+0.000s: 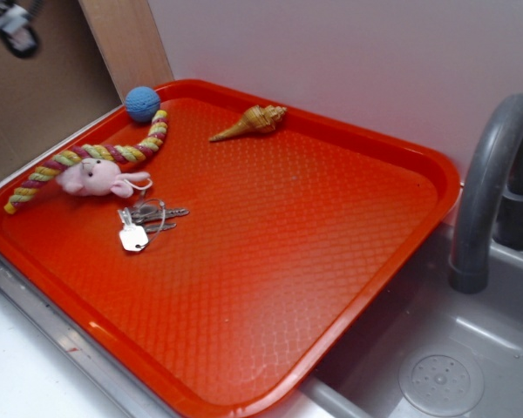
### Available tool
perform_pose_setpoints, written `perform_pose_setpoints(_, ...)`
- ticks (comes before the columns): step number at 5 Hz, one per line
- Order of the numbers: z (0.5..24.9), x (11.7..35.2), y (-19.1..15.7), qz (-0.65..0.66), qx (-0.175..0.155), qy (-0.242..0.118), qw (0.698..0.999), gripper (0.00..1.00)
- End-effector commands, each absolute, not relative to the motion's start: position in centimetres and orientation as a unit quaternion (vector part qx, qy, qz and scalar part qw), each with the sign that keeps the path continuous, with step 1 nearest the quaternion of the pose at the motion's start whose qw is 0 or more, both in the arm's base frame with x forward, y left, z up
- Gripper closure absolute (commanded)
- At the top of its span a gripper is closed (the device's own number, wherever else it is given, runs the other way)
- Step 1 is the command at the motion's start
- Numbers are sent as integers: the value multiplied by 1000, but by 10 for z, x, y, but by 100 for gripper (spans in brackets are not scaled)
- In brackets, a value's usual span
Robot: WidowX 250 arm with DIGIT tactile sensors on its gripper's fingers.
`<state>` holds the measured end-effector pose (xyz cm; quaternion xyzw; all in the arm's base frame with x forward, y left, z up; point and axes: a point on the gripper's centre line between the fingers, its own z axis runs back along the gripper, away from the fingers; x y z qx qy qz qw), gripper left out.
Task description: Grab the multicolored rope.
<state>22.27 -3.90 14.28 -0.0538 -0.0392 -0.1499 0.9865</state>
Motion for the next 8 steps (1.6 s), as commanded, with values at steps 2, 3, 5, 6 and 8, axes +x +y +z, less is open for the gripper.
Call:
perform_pose_setpoints(2, 73, 238, -84, -215, -61, 28, 974, 0)
perform_pose_setpoints(3, 54, 237, -83, -219, -67, 54, 972, 0)
perform_pose_setpoints(5, 40, 242, -77, -175, -74, 80, 978, 100)
perform_pose_setpoints(6, 42, 241, -76, -172, -65, 81, 980, 100)
perform_pose_setpoints(8, 84, 232, -81, -165, -34, 64, 984, 100)
